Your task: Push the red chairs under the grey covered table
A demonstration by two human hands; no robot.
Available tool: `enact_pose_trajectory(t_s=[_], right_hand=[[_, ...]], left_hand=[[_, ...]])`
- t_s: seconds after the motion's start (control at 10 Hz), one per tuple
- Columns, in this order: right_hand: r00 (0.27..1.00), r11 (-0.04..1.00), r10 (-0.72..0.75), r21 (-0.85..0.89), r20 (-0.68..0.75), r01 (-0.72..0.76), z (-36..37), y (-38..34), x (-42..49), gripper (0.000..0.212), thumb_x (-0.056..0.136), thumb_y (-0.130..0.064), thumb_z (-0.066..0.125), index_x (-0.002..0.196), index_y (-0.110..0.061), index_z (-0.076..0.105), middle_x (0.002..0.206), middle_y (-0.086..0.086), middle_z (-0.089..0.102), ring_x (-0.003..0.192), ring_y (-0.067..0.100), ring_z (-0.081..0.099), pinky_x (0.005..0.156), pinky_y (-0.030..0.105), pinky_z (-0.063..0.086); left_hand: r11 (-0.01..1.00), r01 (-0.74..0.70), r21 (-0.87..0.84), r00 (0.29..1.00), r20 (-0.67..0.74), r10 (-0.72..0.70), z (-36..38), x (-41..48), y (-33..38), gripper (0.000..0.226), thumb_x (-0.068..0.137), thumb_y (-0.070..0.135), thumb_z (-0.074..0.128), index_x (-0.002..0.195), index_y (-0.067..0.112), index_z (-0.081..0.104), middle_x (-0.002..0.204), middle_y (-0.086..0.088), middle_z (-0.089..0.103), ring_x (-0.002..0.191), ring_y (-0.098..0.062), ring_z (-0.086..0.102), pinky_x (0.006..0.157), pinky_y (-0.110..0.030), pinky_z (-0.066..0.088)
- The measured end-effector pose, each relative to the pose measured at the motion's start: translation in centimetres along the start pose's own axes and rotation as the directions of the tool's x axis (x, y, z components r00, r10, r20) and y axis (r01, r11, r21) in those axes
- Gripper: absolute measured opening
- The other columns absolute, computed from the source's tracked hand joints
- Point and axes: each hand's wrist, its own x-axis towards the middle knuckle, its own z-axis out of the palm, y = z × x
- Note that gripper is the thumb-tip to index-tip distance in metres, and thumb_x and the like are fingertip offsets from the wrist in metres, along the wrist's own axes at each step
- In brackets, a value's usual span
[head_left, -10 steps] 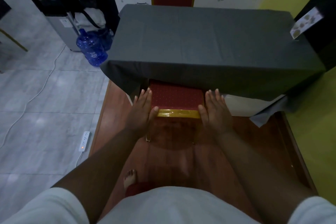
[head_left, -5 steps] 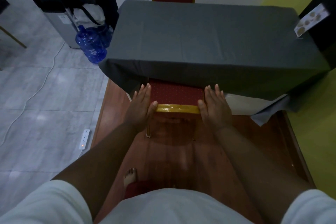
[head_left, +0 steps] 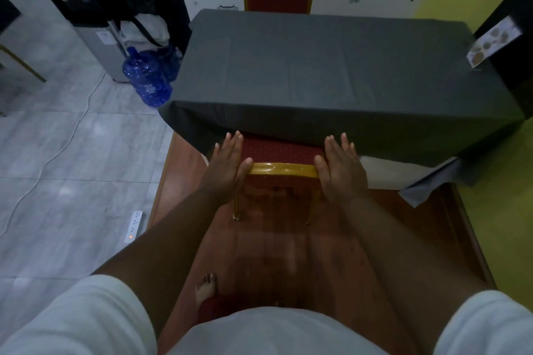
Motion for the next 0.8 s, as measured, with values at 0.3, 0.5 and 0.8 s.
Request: enact_pose_trajectory(t_s=[0.3, 0.5, 0.8], right_hand=[[1.000, 1.000, 0.020, 0.018, 0.010, -0.021, -0.4, -0.2, 0.4, 0.076, 0.093, -0.059, 0.007, 0.152, -0.014, 0.023, 0.160, 0.006, 0.023, 0.149, 0.019, 0.004, 0.121, 0.042, 0.010], [0.998, 0.999, 0.045, -0.001, 0.034, -0.045, -1.0, -0.7, -0.1, 0.069, 0.098, -0.056, 0.015, 0.153, -0.015, 0.018, 0.162, 0.006, 0.016, 0.149, 0.020, 0.000, 0.120, 0.040, 0.006], [0.996, 0.997, 0.078, 0.033, -0.041, -0.076, -1.9, -0.3, -1.1, 0.079, 0.092, -0.064, 0.010, 0.153, -0.014, 0.017, 0.162, 0.005, 0.016, 0.149, 0.017, -0.004, 0.121, 0.040, 0.007]], left_hand=[[1.000, 0.010, 0.011, 1.000, 0.018, -0.010, 0.0, 0.7, -0.2, 0.069, 0.095, 0.055, 0.016, 0.152, 0.018, 0.005, 0.162, -0.003, 0.007, 0.146, -0.009, -0.010, 0.121, -0.044, -0.001], [0.999, 0.012, 0.052, 0.998, 0.062, -0.016, -0.4, 0.6, -0.1, 0.069, 0.096, 0.056, 0.016, 0.152, 0.018, 0.004, 0.163, -0.003, 0.005, 0.147, -0.012, -0.010, 0.121, -0.045, -0.002], [0.991, 0.011, 0.134, 0.991, 0.130, -0.029, -2.6, 1.0, 1.7, 0.068, 0.099, 0.051, 0.023, 0.151, 0.011, 0.005, 0.162, -0.008, 0.007, 0.148, -0.020, -0.007, 0.120, -0.044, -0.004]])
